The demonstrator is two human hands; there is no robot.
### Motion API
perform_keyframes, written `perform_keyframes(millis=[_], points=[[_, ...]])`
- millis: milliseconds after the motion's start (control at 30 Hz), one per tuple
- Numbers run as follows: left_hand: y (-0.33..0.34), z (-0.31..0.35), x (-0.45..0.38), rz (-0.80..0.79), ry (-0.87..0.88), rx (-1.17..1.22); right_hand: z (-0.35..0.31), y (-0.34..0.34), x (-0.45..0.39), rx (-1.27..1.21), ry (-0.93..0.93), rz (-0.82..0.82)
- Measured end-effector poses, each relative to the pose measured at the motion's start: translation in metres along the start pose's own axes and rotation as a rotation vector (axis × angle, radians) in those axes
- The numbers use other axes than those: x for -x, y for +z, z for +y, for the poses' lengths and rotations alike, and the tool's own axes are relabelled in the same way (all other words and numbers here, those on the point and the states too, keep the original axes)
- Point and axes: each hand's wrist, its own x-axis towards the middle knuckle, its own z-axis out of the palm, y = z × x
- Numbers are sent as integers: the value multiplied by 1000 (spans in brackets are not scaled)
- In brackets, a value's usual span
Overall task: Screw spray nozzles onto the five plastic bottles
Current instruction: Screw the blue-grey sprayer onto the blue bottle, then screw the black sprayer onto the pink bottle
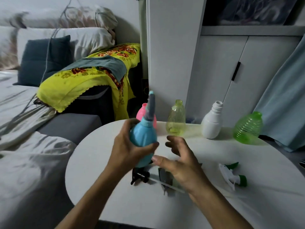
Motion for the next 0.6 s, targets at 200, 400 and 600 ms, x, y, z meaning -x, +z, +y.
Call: perform_keyframes(millis=[200,400,600], points=[[-47,-71,-54,228,-153,74,6,-7,9,452,-247,-28],[-55,-128,-86,168,-243,83,7,-1,0,770,-525,-123],[-62,-146,-107,81,-263,105,28,31,-8,994,-554,-228]])
